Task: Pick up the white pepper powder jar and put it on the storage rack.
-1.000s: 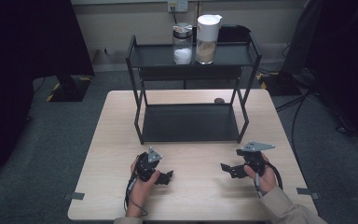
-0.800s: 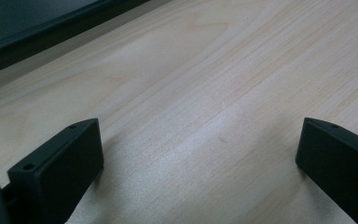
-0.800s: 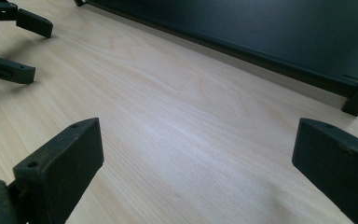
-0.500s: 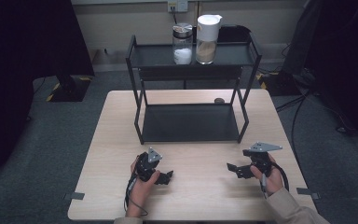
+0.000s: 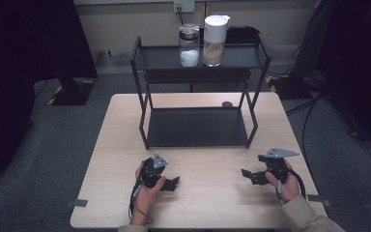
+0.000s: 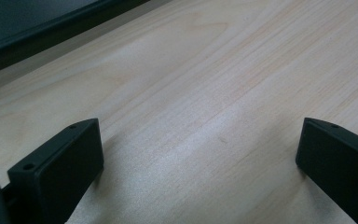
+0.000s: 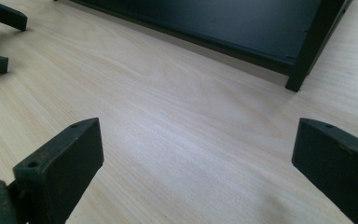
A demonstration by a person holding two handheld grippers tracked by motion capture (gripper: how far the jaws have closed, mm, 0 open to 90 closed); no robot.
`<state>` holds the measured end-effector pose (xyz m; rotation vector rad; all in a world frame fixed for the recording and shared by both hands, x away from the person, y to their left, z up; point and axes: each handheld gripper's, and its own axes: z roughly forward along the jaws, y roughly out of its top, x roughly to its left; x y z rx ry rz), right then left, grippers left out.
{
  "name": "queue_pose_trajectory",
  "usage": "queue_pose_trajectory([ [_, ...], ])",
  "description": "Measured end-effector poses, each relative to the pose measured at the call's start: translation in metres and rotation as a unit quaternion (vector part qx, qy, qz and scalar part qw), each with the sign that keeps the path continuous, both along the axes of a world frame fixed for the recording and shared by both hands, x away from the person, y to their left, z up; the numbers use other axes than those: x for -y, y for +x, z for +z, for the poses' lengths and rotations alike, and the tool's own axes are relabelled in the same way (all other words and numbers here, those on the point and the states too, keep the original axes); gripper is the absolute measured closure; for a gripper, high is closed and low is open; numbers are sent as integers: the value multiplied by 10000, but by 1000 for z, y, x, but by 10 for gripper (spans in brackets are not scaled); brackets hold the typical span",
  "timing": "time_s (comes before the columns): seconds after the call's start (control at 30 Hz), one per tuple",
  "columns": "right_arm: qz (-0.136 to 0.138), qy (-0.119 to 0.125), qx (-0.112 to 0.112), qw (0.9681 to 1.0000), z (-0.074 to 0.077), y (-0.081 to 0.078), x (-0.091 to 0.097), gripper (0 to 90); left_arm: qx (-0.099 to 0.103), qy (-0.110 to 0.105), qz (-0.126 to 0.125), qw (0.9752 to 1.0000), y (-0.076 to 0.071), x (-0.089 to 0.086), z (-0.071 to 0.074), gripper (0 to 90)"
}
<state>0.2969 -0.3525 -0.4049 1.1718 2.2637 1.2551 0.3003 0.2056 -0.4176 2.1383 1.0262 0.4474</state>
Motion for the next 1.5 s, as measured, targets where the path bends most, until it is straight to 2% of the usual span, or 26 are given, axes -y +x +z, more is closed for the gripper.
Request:
queue_pose_trajectory([
  [0.6,-76,-261,-65,9996,-1,-5,15,10,0,1,0,10000,0,0,0,0],
  [0.9,-3,-514,-102,9986,-1,-6,20,13,1,0,1,10000,0,0,0,0],
  [1.2,160,-1032,-128,9945,3,-8,21,15,0,1,0,10000,0,0,0,0],
  [1.5,288,-1247,-161,9917,1,-7,21,13,-1,2,0,10000,0,0,0,0],
])
